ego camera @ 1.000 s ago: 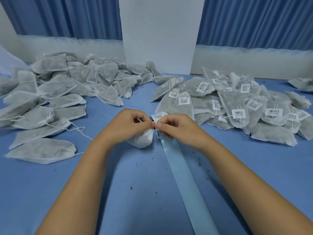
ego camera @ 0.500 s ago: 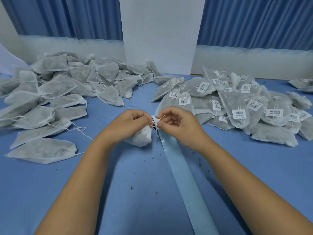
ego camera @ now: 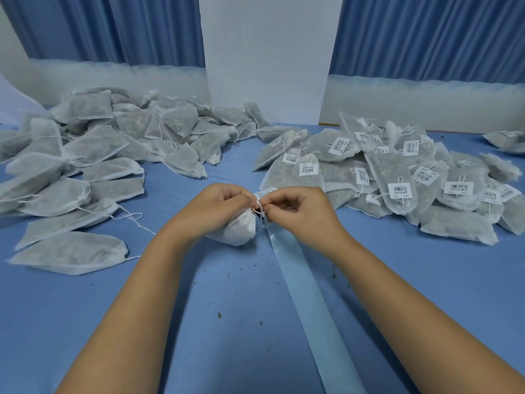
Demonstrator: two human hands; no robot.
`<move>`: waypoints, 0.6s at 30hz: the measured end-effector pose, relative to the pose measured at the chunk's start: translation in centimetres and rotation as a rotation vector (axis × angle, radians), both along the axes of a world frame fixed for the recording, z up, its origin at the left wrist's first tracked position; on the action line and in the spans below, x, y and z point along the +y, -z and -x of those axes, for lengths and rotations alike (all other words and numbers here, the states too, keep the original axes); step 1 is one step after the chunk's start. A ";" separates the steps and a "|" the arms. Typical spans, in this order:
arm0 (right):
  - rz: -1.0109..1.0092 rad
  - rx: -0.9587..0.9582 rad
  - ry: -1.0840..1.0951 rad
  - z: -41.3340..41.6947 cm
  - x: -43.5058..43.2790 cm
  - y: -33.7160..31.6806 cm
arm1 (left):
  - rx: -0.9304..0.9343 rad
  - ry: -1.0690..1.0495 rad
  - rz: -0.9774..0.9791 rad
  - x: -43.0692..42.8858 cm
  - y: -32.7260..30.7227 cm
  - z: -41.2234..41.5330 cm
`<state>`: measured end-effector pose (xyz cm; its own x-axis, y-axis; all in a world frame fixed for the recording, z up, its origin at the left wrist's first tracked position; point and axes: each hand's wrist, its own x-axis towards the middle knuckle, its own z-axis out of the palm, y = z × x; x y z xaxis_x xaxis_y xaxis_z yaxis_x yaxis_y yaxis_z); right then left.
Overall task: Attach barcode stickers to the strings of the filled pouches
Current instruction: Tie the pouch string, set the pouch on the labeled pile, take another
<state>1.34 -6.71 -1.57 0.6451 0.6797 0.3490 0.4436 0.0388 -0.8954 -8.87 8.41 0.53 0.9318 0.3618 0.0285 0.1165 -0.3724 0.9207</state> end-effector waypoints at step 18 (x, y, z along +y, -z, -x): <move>-0.103 0.175 -0.002 -0.3 0.3 0.0 | -0.060 -0.002 -0.141 -0.2 0.6 -0.1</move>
